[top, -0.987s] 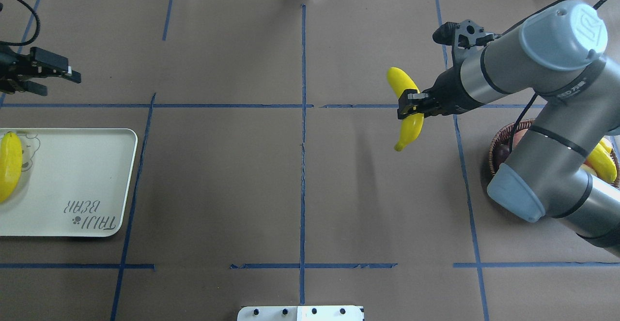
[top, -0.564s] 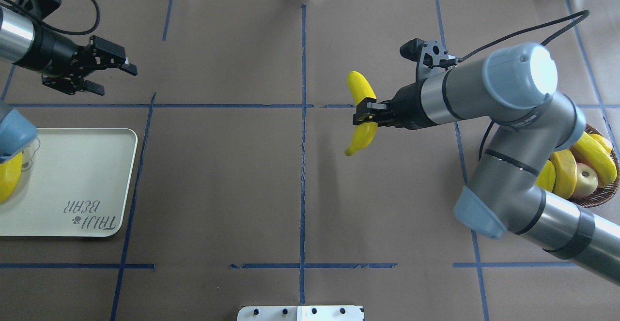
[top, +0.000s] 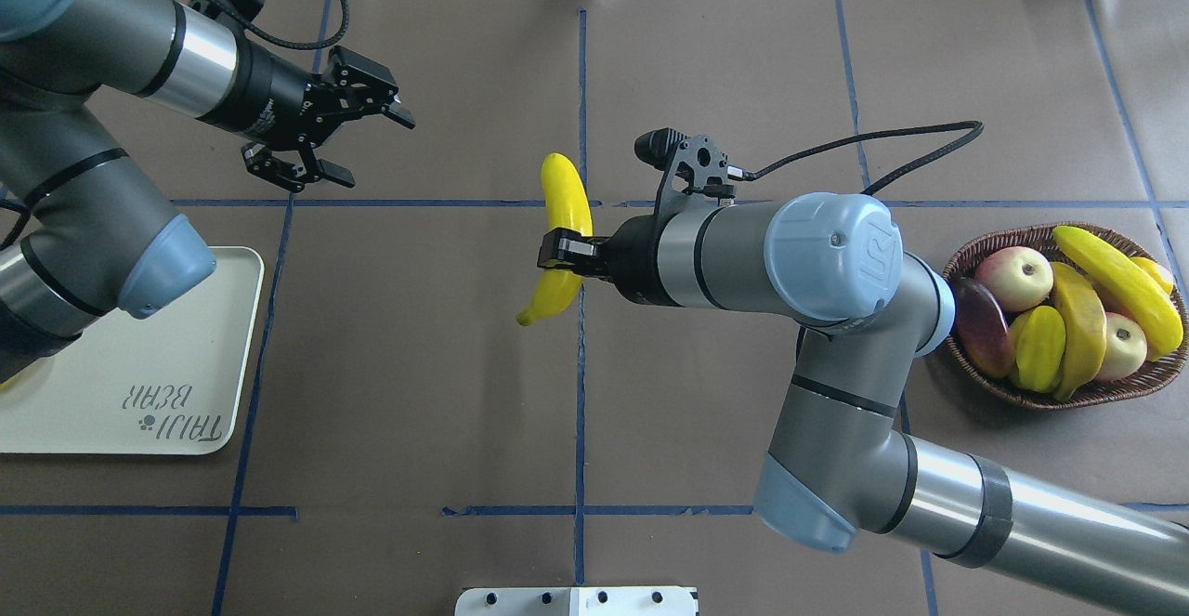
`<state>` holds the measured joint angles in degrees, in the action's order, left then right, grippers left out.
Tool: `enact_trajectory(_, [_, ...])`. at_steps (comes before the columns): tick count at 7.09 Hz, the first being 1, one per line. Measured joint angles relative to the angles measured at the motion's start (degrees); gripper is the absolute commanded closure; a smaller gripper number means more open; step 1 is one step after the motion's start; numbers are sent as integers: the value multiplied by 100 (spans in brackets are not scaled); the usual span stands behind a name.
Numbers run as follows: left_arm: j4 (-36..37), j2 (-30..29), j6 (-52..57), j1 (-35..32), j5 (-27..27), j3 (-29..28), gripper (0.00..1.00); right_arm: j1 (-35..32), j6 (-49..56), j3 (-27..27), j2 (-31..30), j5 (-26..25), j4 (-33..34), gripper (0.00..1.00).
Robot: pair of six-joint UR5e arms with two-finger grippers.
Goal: Transfer all bananas from basket to plate
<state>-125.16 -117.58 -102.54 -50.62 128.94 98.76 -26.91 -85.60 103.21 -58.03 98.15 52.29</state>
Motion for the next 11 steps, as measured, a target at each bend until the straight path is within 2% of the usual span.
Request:
enact_trajectory(3, [-2, -296, -481, 350, -370, -23, 0, 222, -209, -207, 143, -290, -321, 84])
enact_trajectory(8, [13, -571, -495, 1013, -842, -103, 0, 273, -229, -360, 331, -306, -353, 82])
enact_trajectory(10, [28, -613, -497, 1065, -916, -149, 19, 277, -229, -363, 348, -309, -353, 81])
enact_trajectory(11, [38, -637, -501, 1068, -926, -174, 20, 285, -229, -362, 351, -307, -353, 81])
